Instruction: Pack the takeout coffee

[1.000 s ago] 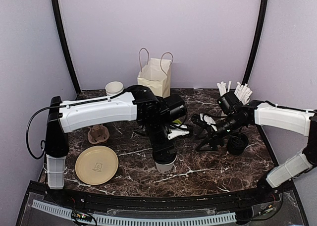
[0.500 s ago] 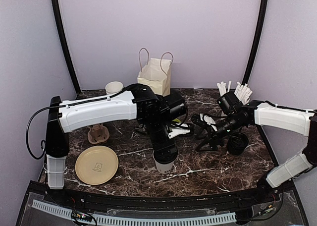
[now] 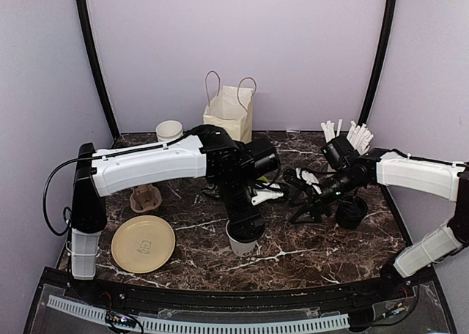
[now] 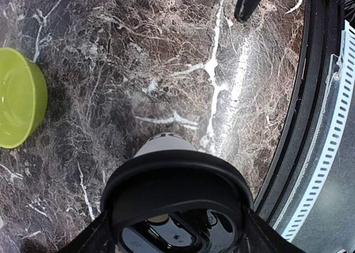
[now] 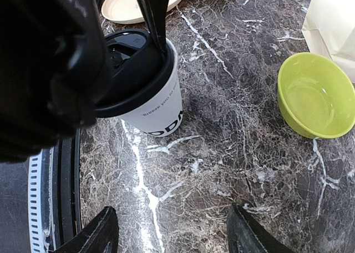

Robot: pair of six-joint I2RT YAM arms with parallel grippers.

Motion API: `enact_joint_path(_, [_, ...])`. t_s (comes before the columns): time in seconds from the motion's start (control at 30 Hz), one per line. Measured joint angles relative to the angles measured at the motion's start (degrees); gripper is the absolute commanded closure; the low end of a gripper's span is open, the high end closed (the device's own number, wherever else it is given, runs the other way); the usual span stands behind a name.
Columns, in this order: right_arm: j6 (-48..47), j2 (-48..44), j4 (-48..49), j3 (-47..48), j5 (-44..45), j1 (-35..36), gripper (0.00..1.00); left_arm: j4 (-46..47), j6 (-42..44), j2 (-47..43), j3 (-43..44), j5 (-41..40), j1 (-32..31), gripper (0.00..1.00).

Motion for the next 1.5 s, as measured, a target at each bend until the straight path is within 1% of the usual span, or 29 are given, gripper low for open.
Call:
enact_joint_path(0.3, [0.0,0.0,0.0,0.0,0.0,0.0,0.33,-1.1,-1.2,-0.2,1.7,-3.1,0.0,0.27])
enact_joint_path(0.57, [0.0,0.1,0.0,0.0,-0.2,0.0,0.33,-2.0,-1.3,-1.1,-0.2,-5.2,0.0,0.25])
enact_joint_path(0.83, [0.0,0.2,0.0,0.0,-0.2,0.0,0.33,-2.0,-1.2,-1.0,-0.2,-5.1,0.0,0.25])
enact_joint_path(1.1, [0.0,0.5,0.0,0.0,-0.2,0.0,0.33,-1.8,-1.2,-0.2,0.0,-2.5,0.0,0.25])
enact_joint_path(1.23, [0.0,0.5,0.0,0.0,-0.2,0.0,0.33,-1.7,-1.2,0.4,0.1,-1.8,0.0,0.23])
enact_joint_path(1.3, [0.0,0.5,0.0,0.0,-0.2,0.0,0.33,-1.5,-1.2,0.7,0.3,-1.7,0.0,0.20])
enact_joint_path(1.33, [0.0,0.5,0.0,0.0,-0.2,0.0,0.33,-1.5,-1.1,0.8,0.5,-1.7,0.0,0.10])
enact_joint_path(1.4, [0.0,0.5,0.0,0.0,-0.2,0.0,0.33,-1.4,-0.7,0.9,0.7,-1.6,0.0,0.02])
enact_joint_path(1.5, [0.0,0.5,0.0,0.0,-0.2,0.0,0.33,-1.2,-0.9,1.1,0.9,-1.2,0.0,0.01])
